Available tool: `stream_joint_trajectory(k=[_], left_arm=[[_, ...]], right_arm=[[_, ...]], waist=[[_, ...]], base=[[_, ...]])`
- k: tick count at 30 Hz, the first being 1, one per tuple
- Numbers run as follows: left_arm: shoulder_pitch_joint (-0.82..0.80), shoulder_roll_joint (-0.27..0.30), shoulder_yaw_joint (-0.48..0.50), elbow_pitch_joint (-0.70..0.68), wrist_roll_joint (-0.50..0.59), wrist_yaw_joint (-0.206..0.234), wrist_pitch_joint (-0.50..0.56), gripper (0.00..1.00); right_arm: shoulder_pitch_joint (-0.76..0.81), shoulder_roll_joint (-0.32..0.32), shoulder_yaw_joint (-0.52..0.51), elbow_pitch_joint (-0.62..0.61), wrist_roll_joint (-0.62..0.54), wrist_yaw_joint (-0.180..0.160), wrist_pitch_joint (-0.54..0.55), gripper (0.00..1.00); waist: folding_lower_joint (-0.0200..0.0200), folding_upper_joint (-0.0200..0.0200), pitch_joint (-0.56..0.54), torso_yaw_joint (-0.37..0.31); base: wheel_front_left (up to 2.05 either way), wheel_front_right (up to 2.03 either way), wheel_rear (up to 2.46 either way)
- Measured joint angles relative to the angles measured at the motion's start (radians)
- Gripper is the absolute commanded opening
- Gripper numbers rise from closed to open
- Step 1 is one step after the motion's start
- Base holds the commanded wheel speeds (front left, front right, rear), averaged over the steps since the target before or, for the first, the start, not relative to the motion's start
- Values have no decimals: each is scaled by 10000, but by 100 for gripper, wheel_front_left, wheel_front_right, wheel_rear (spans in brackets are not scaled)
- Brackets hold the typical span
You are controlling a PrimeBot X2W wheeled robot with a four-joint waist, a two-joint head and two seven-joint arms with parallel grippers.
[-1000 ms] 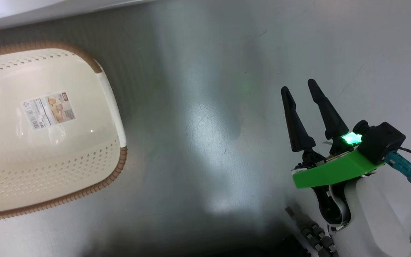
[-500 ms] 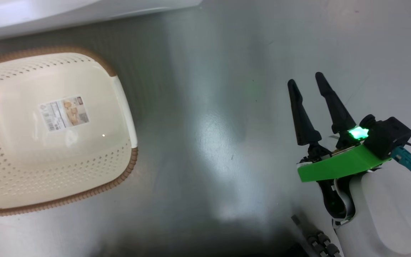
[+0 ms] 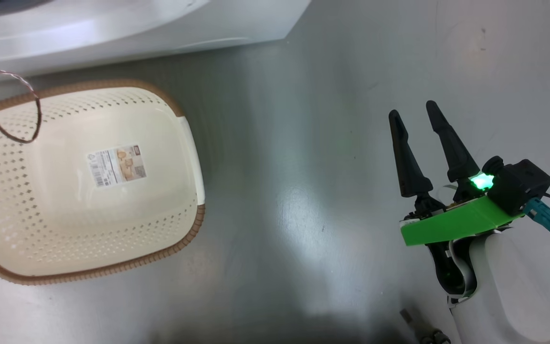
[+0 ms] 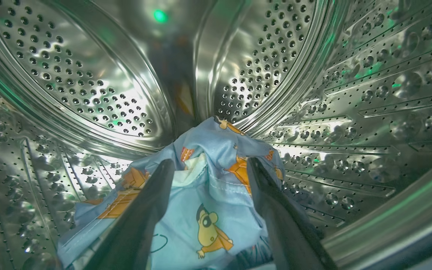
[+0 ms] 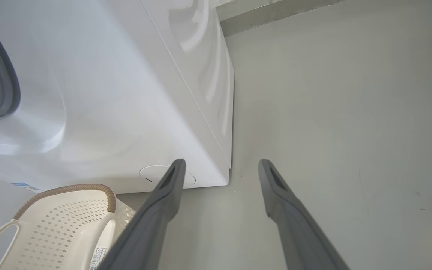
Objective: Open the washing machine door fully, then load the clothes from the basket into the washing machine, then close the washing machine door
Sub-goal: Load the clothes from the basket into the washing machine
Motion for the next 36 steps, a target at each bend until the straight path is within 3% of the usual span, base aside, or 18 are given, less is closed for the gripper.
stream_joint_trajectory(k=[18, 36], left_arm=[[1995, -261, 1055, -1306, 384, 15, 0, 100], [5745, -899, 2334, -3973, 1306, -2, 0, 100]], right_arm=[[61, 0, -144, 144, -111, 0, 0, 100], [611, 2, -251, 410, -115, 0, 0, 100]], waist=[[0, 0, -889, 146], [0, 0, -2240, 297]], base=[[0, 0, 0], [0, 0, 0]])
